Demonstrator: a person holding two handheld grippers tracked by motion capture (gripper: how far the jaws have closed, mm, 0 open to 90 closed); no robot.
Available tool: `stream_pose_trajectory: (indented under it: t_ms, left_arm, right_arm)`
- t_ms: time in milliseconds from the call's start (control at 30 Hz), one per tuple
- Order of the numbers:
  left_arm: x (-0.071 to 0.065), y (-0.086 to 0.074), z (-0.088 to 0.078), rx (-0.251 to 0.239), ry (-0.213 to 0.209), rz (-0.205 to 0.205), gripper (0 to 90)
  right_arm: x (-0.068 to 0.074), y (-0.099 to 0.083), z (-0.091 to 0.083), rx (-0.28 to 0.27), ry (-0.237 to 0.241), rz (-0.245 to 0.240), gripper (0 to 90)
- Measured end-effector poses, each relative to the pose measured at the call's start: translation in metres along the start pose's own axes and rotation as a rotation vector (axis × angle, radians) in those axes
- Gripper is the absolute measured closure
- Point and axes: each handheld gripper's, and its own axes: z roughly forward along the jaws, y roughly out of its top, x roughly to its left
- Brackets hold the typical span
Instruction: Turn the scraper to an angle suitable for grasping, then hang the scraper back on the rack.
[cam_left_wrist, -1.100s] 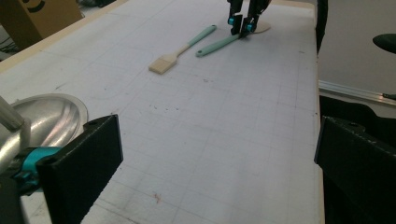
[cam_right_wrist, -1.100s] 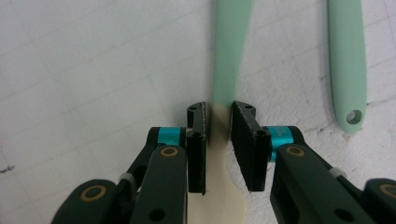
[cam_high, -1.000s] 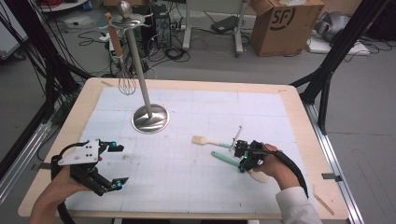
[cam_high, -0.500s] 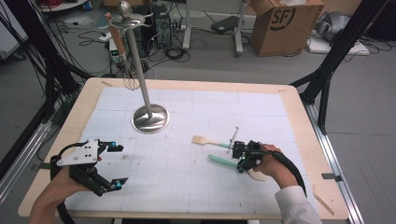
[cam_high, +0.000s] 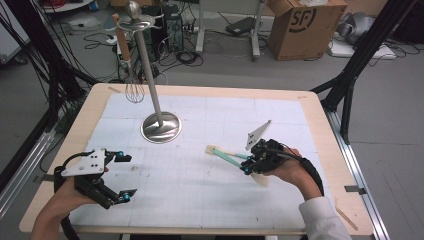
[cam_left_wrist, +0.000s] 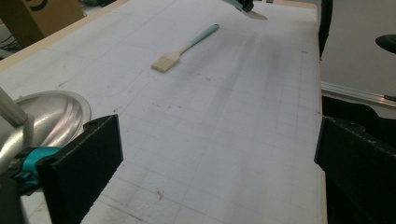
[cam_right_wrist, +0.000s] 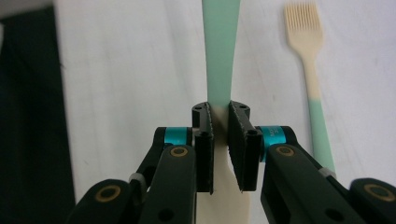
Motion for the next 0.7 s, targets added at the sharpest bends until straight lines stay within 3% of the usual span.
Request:
stream_pose_trajectory:
  t_ms: [300, 700]
  left_arm:
    - [0.002, -0.001, 0.001, 0.000, 0.002, -0.009, 1.7]
    - [0.004, 0.003, -0.002, -0.019, 0.004, -0.008, 1.7]
  right_arm:
    - [0.008, 0.015, -0.021, -0.224, 0.039, -0.069, 81.0]
    - [0.017, 0.034, -0.033, -0.376, 0.068, -0.118, 81.1]
